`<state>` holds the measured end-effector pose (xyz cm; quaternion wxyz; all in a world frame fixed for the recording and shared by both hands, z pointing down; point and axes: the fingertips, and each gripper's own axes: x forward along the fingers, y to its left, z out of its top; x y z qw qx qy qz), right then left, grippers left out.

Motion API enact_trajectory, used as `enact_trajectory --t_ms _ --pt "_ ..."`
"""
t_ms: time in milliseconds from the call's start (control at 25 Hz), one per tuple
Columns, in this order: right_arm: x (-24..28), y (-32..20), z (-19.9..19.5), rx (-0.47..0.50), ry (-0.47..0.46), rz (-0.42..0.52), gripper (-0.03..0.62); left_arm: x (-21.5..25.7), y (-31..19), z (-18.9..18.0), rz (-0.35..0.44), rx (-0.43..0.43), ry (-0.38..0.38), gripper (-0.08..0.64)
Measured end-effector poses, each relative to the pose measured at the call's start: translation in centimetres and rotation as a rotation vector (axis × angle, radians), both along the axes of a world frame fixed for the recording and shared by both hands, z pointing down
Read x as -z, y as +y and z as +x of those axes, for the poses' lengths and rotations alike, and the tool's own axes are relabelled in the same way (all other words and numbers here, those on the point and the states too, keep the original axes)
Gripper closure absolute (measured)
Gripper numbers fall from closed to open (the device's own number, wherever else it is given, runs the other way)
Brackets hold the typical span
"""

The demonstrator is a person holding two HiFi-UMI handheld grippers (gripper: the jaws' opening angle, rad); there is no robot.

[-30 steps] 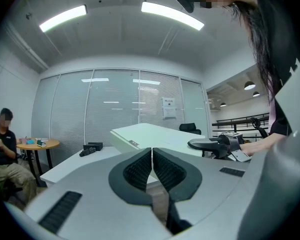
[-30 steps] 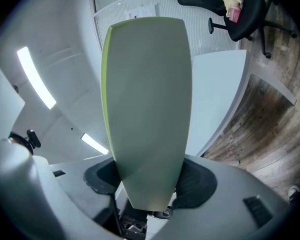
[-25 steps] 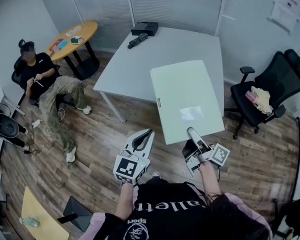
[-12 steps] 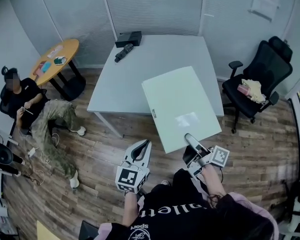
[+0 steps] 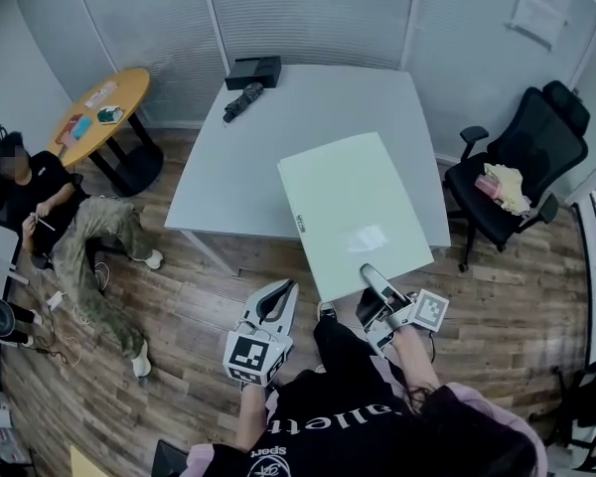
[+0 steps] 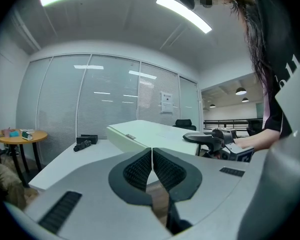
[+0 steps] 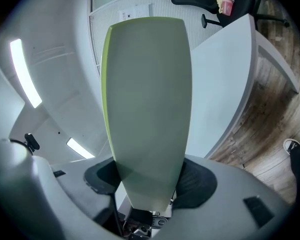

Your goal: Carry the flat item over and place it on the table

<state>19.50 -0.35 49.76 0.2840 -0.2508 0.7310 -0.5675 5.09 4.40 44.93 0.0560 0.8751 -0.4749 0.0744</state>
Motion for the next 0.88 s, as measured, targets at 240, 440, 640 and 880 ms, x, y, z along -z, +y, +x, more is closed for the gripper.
enact_trajectory --t_ms 240,440,640,880 --pt "-0.5 -8.1 -1.5 0.017 -0.015 -0.014 0.301 -0.3 -7.8 -1.6 0.006 0.027 -0.001 0.532" --pt "-1.6 -15.3 -2.0 0.034 0.003 -0.046 0.301 0.1 -15.1 -2.7 0.004 0.052 -0.003 0.532" --pt "-2.8 -21.4 -2.1 0.040 0.006 -0.068 0.301 0.2 -21.1 -2.8 -0.001 0.059 -0.030 0.532" --pt "-4.2 -26.0 -1.8 0.055 0.003 -0.107 0.301 0.1 -25.1 -2.2 -0.013 0.076 -0.060 0.532"
